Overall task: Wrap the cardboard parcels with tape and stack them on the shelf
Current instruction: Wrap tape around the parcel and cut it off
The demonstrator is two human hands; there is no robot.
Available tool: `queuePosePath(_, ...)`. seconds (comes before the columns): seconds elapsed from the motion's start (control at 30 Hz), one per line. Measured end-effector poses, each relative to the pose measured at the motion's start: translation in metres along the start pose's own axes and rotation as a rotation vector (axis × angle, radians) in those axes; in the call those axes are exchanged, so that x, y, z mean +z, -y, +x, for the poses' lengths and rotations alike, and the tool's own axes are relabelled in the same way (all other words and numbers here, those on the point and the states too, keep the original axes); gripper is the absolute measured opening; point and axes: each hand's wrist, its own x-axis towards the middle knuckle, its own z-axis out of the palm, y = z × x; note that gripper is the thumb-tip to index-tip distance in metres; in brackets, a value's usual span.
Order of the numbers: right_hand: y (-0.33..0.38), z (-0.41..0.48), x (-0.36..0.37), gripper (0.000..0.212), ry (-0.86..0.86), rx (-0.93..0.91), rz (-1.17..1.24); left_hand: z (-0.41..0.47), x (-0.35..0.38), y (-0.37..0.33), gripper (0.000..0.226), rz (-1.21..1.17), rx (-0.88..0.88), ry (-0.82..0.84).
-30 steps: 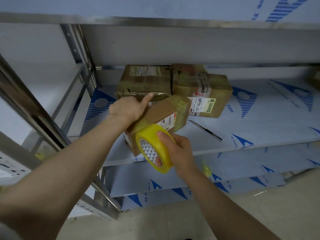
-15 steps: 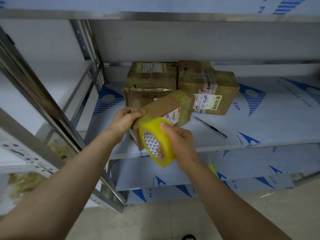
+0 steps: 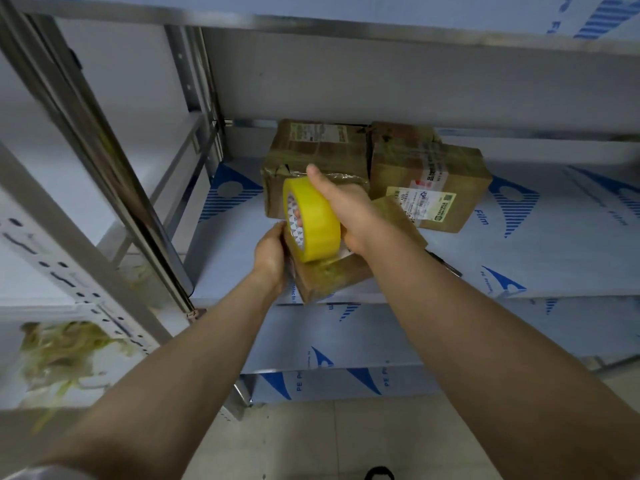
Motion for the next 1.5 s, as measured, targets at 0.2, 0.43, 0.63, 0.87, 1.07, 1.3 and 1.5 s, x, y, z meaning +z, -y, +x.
queuePosePath(0.2, -0.020, 0.020, 0.011, 0.045, -0.038, -0.073, -0.128, 0.018, -0.001, 0.019, 0.031, 0.203, 0.173, -0.113)
queuePosePath(0.43, -0.028, 0.000, -0.004, 0.072, -0.054, -0.095, -0.214, 0.017, 0.002, 0.020, 0.023, 0.370, 0.290, -0.154)
queuePosePath(0.63, -0.021, -0.052, -0.049, 0.026, -0.008, -0.087, -0.099, 0.023, 0.002, 0.020, 0.034, 0.514, 0.334, -0.184)
queuePosePath(0.87, -0.081, -0.100, -0.070, 0.029, 0.020, -0.078, -0.048, 0.025, 0.004, 0.021, 0.034, 0.566, 0.347, -0.223)
queuePosePath(1.07, -0.140, -0.098, -0.060, 0.031, -0.118, 0.008, 0.003, 0.026, 0.002, 0.022, 0.033, 0.539, 0.356, -0.215)
queuePosePath(1.3, -0.160, -0.078, -0.050, 0.052, -0.157, -0.004, 0.025, 0.032, 0.005, 0.002, 0.037, 0.829, 0.335, -0.231)
queuePosePath(1.5, -0.165, -0.063, -0.045, 0.056, -0.183, 0.019, 0.040, 0.033, 0.050, 0.001, 0.075, 1.823, 0.480, -0.085)
